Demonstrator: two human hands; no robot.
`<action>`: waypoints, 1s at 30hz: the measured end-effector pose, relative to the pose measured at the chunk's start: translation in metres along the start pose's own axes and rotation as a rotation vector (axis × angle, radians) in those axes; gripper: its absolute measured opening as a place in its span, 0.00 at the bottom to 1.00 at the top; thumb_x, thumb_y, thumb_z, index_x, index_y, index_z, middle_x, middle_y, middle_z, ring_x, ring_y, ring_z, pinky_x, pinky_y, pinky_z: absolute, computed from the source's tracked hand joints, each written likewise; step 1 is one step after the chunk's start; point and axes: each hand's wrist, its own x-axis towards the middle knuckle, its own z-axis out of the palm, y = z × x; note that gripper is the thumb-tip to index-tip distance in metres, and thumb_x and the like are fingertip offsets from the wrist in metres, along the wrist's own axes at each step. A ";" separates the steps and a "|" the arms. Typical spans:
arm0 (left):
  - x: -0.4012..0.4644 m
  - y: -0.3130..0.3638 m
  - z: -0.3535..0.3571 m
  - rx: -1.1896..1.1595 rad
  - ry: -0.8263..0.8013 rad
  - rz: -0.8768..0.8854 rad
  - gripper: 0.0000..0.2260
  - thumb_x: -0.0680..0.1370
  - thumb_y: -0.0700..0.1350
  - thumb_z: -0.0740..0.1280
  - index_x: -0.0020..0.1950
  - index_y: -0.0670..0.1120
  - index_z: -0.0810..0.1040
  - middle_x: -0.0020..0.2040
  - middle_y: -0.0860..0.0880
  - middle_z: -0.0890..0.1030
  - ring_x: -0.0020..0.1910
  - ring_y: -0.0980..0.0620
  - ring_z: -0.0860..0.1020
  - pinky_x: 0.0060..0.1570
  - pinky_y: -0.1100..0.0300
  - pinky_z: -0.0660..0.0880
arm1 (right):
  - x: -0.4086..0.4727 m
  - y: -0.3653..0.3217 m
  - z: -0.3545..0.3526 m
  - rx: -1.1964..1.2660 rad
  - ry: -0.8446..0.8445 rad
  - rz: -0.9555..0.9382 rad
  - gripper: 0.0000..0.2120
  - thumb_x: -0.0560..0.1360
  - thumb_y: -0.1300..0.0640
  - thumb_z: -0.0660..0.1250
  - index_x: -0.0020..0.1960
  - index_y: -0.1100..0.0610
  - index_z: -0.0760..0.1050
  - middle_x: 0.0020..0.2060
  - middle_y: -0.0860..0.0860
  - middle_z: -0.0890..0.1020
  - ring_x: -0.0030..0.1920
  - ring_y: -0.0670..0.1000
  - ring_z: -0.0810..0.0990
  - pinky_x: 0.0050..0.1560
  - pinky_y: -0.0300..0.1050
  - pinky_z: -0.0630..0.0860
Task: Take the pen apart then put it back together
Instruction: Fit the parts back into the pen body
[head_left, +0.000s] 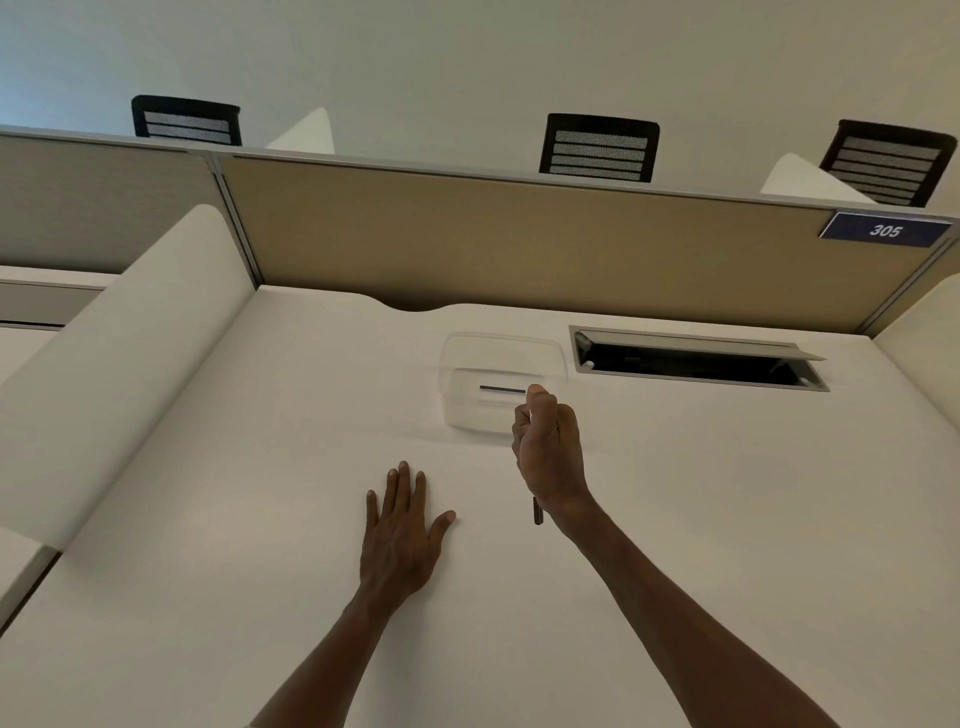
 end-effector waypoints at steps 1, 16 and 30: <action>0.000 0.000 0.000 -0.001 0.000 0.000 0.35 0.80 0.65 0.46 0.80 0.45 0.48 0.81 0.46 0.43 0.79 0.49 0.41 0.77 0.46 0.41 | 0.000 0.000 0.000 -0.002 0.001 -0.003 0.22 0.77 0.48 0.48 0.24 0.50 0.53 0.20 0.44 0.56 0.25 0.49 0.53 0.28 0.41 0.53; 0.000 0.000 -0.002 -0.024 -0.013 -0.010 0.35 0.80 0.65 0.48 0.80 0.45 0.47 0.81 0.46 0.43 0.79 0.49 0.40 0.77 0.47 0.40 | 0.010 0.005 -0.008 0.297 -0.067 0.103 0.23 0.82 0.40 0.50 0.32 0.51 0.63 0.24 0.47 0.60 0.25 0.47 0.55 0.26 0.41 0.54; 0.003 0.054 -0.061 -1.010 -0.064 -0.137 0.16 0.82 0.52 0.61 0.61 0.43 0.81 0.52 0.49 0.86 0.51 0.48 0.83 0.53 0.54 0.79 | 0.023 0.019 -0.008 0.410 0.041 0.025 0.13 0.85 0.56 0.50 0.47 0.57 0.69 0.32 0.56 0.78 0.33 0.53 0.78 0.40 0.45 0.79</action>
